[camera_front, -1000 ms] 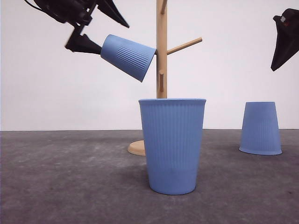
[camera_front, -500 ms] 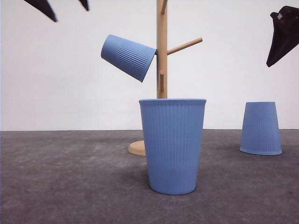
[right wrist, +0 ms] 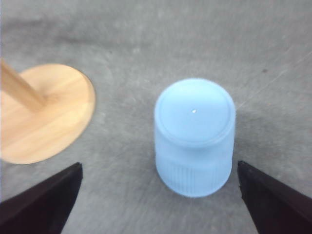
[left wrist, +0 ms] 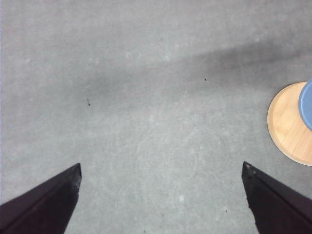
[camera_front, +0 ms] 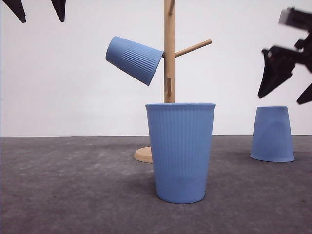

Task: Place three cups

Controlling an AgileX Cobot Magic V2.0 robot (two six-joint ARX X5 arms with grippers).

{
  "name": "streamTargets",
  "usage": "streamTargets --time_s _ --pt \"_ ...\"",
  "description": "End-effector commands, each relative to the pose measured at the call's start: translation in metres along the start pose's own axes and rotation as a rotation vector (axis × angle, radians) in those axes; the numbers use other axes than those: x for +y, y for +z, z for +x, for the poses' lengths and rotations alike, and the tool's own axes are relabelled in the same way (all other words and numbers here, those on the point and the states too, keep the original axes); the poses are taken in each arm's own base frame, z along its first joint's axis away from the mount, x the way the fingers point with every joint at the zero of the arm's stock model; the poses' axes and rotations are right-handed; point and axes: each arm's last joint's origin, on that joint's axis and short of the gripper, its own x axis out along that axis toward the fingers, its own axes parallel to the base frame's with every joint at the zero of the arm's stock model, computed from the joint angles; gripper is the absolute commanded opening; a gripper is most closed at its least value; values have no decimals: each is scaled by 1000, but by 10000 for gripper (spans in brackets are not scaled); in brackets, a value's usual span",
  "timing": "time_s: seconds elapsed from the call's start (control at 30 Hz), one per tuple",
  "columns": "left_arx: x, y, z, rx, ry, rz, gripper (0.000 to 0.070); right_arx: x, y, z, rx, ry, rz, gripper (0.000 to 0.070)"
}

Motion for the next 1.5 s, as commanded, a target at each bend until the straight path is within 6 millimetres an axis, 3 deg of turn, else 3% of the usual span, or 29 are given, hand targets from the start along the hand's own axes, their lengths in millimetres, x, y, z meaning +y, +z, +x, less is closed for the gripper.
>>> streamTargets --time_s 0.0,0.07,0.33,0.67,0.73,0.87,1.07,1.27,1.47 --pt "-3 -7 -14 13 -4 -7 608 -2 3 8 -19 3 -10 650" --pt "-3 -15 -17 30 -4 -8 581 -4 2 17 -23 3 -10 650" --pt "-4 -69 -19 164 40 -34 581 -13 -3 49 -29 -1 -15 650" --pt "-9 -119 -43 119 23 -68 581 -21 -1 77 -19 -2 -16 644" --pt "-9 -123 -50 99 20 -71 581 -22 -2 80 -21 -6 -17 590" --pt "-11 -129 -62 73 -14 -87 581 -23 -2 81 -26 -29 -17 386" --pt "-15 -135 -68 92 -67 -75 581 -23 -1 81 -34 -25 -19 268" --pt "-18 -134 -67 83 -76 -64 581 -24 17 75 -79 65 31 248" --pt "-18 -132 -66 66 -77 -65 581 -35 63 51 -184 319 173 249"
